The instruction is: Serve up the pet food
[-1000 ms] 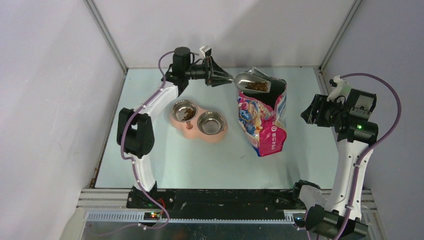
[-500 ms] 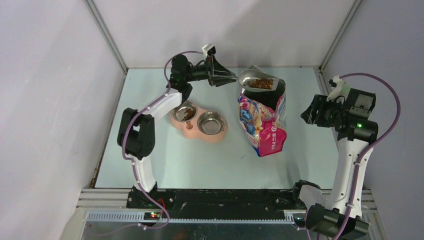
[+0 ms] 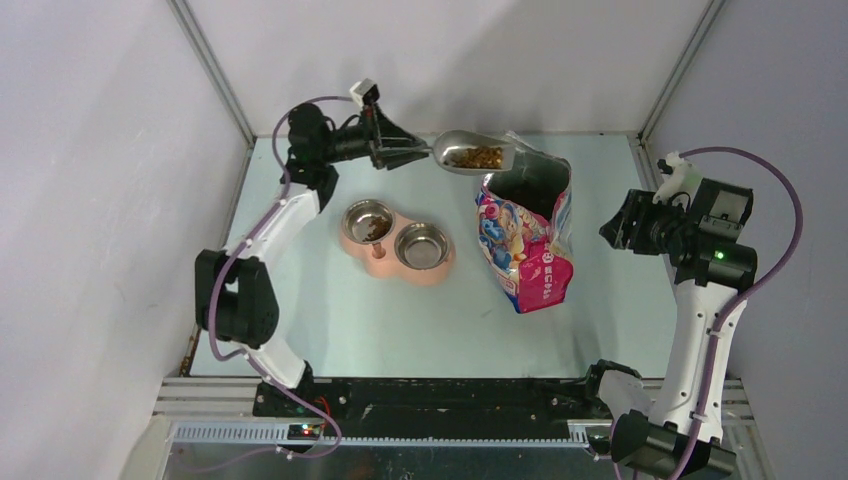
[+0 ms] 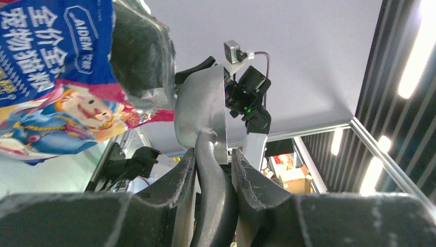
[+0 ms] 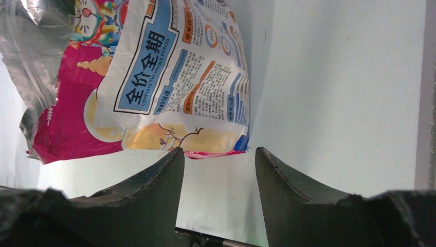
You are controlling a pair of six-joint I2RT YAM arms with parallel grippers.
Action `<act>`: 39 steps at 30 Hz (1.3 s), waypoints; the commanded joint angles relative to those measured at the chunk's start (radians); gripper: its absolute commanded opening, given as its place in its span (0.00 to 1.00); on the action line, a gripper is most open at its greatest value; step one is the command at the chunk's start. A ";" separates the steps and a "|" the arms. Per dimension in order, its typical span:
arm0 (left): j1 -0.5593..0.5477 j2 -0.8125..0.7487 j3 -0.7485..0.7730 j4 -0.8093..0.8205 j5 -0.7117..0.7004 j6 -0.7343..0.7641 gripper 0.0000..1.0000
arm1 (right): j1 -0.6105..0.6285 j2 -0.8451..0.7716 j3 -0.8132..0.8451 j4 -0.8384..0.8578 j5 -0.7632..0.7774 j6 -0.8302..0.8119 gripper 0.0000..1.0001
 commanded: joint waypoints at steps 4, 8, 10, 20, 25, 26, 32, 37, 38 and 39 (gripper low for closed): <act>0.097 -0.110 -0.118 -0.071 0.047 0.129 0.00 | 0.017 -0.021 0.041 0.030 -0.042 -0.003 0.56; 0.179 -0.137 -0.176 -0.046 0.057 0.139 0.00 | 0.022 -0.027 0.041 0.027 -0.050 -0.004 0.56; 0.206 -0.141 -0.213 -0.031 0.076 0.149 0.00 | 0.024 -0.030 0.040 0.030 -0.054 -0.003 0.56; 0.311 -0.118 -0.466 0.155 0.123 0.166 0.00 | 0.029 -0.038 0.040 0.032 -0.072 0.017 0.56; 0.366 -0.071 -0.513 0.155 0.124 0.250 0.00 | 0.028 -0.042 0.039 0.027 -0.071 0.018 0.56; 0.374 -0.068 -0.512 0.124 0.124 0.321 0.00 | 0.027 -0.045 0.040 0.024 -0.071 0.018 0.56; 0.415 -0.019 -0.252 -0.948 -0.040 1.245 0.00 | 0.022 -0.063 0.039 0.009 -0.063 0.008 0.57; 0.421 0.035 -0.184 -1.225 -0.090 1.441 0.00 | 0.013 -0.064 0.039 0.006 -0.063 0.009 0.57; 0.421 0.030 -0.187 -1.219 -0.111 1.447 0.00 | 0.012 -0.063 0.039 0.007 -0.066 0.011 0.57; 0.421 0.028 -0.193 -1.214 -0.129 1.448 0.00 | 0.010 -0.063 0.038 0.009 -0.068 0.014 0.57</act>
